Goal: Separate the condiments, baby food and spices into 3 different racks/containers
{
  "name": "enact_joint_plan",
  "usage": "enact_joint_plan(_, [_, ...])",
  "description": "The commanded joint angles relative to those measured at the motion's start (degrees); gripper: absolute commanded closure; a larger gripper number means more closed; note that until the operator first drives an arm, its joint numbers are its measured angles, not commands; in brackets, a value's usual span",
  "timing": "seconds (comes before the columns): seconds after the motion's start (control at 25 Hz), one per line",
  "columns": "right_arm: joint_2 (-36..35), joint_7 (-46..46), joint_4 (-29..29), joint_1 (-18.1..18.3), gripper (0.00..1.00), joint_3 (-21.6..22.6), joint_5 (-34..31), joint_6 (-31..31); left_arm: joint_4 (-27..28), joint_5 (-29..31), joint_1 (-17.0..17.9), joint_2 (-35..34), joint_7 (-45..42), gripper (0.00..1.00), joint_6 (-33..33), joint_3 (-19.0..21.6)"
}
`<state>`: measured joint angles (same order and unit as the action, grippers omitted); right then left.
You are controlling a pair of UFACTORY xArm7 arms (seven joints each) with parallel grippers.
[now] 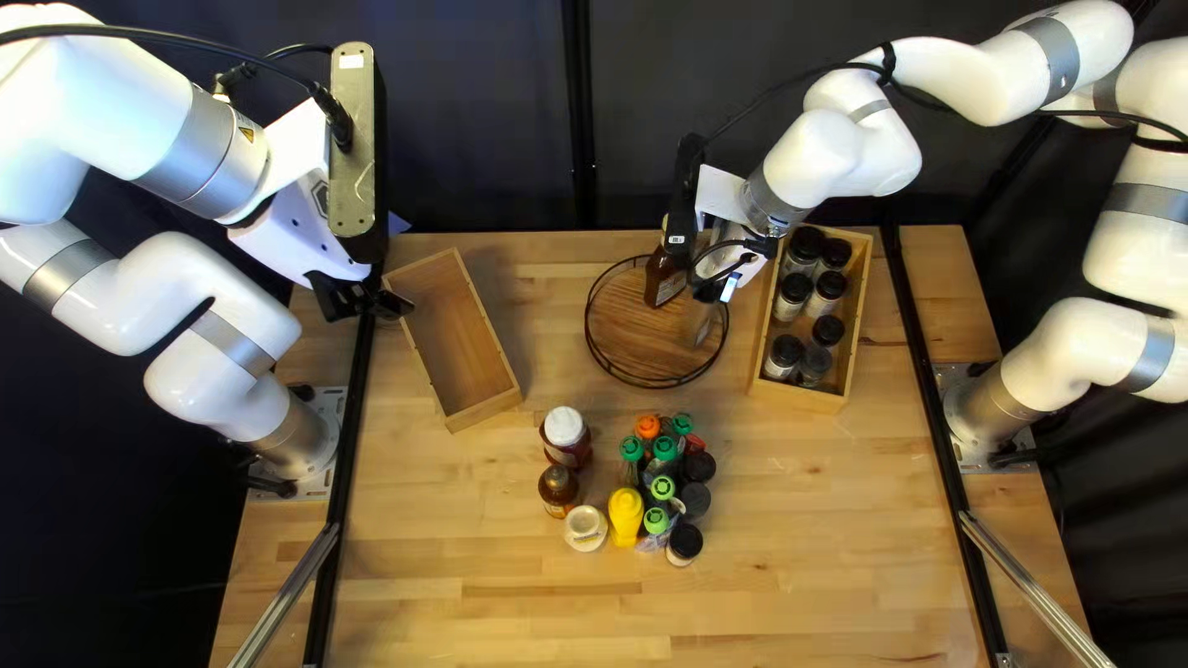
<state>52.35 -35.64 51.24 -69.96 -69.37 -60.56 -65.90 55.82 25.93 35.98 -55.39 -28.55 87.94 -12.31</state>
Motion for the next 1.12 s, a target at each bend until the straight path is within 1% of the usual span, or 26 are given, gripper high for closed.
enact_joint_plan(0.04, [-0.53,-1.00,-0.24,0.06,0.00,3.65,1.38,-1.32,0.00,0.00,0.00,0.00,0.00,0.00,0.00,0.00])
enact_joint_plan(0.12, [-1.05,-1.55,-0.02,-0.51,0.00,5.47,2.23,-2.04,0.00,0.00,0.00,0.00,0.00,0.00,0.00,0.00])
enact_joint_plan(0.2, [-2.51,-2.78,0.67,-2.50,0.00,7.93,3.78,-2.93,0.00,0.00,0.00,0.00,0.00,0.00,0.00,0.00])
enact_joint_plan(0.28, [-4.17,-3.63,1.54,-5.21,0.00,8.91,4.98,-3.10,0.00,0.00,0.00,0.00,0.00,0.00,0.00,0.00])
enact_joint_plan(0.32, [-4.53,-3.63,1.77,-5.95,0.00,9.03,5.25,-3.11,0.00,0.00,0.00,0.00,0.00,0.00,0.00,0.00])
enact_joint_plan(0.48, [-8.22,-4.69,3.01,-12.86,0.00,9.51,7.46,-2.23,0.00,0.00,0.00,0.00,0.00,0.00,0.00,0.00])
enact_joint_plan(0.52, [-8.76,-4.77,3.21,-13.98,0.00,9.55,7.80,-2.09,0.00,0.00,0.00,0.00,0.00,0.00,0.00,0.00])
enact_joint_plan(0.56, [-10.06,-4.82,3.78,-16.60,0.00,9.38,8.57,-1.59,0.00,0.00,0.00,0.00,0.00,0.00,0.00,0.00])
enact_joint_plan(0.64, [-11.23,-3.95,4.40,-19.87,0.00,8.91,9.32,-0.98,0.00,0.00,0.00,0.00,0.00,0.00,0.00,0.00])
enact_joint_plan(0.72, [-12.62,-3.35,5.12,-23.05,0.00,8.17,10.12,-0.41,0.00,0.00,0.00,0.00,0.00,0.00,0.00,0.00])
enact_joint_plan(0.8, [-14.92,-1.38,6.39,-28.79,0.00,5.77,11.53,0.85,0.00,0.00,0.00,0.00,0.00,0.00,0.00,0.00])
enact_joint_plan(0.88, [-16.67,0.36,7.44,-33.49,0.00,3.51,12.58,1.67,0.00,0.00,0.00,0.00,0.00,0.00,0.00,0.00])
enact_joint_plan(0.92, [-17.25,0.73,7.66,-35.16,0.00,2.68,12.85,2.03,0.00,0.00,0.00,0.00,0.00,0.00,0.00,0.00])
enact_joint_plan(0.96, [-18.05,1.94,7.95,-38.14,0.00,1.06,13.35,2.68,0.00,0.00,0.00,0.00,0.00,0.00,0.00,0.00])
enact_joint_plan(1.0, [-18.30,2.94,8.00,-40.04,0.00,-0.04,13.58,3.05,0.00,0.00,0.00,0.00,0.00,0.00,0.00,0.00])
enact_joint_plan(1.04, [-18.32,3.55,7.96,-41.17,0.00,-0.70,13.64,3.32,0.00,0.00,0.00,0.00,0.00,0.00,0.00,0.00])
enact_joint_plan(1.08, [-18.42,4.77,7.85,-43.71,0.00,-2.41,13.88,4.21,0.00,0.00,0.00,0.00,0.00,0.00,0.00,0.00])
enact_joint_plan(1.12, [-18.42,5.32,7.75,-44.98,0.00,-3.32,13.92,4.66,0.00,0.00,0.00,0.00,0.00,0.00,0.00,0.00])
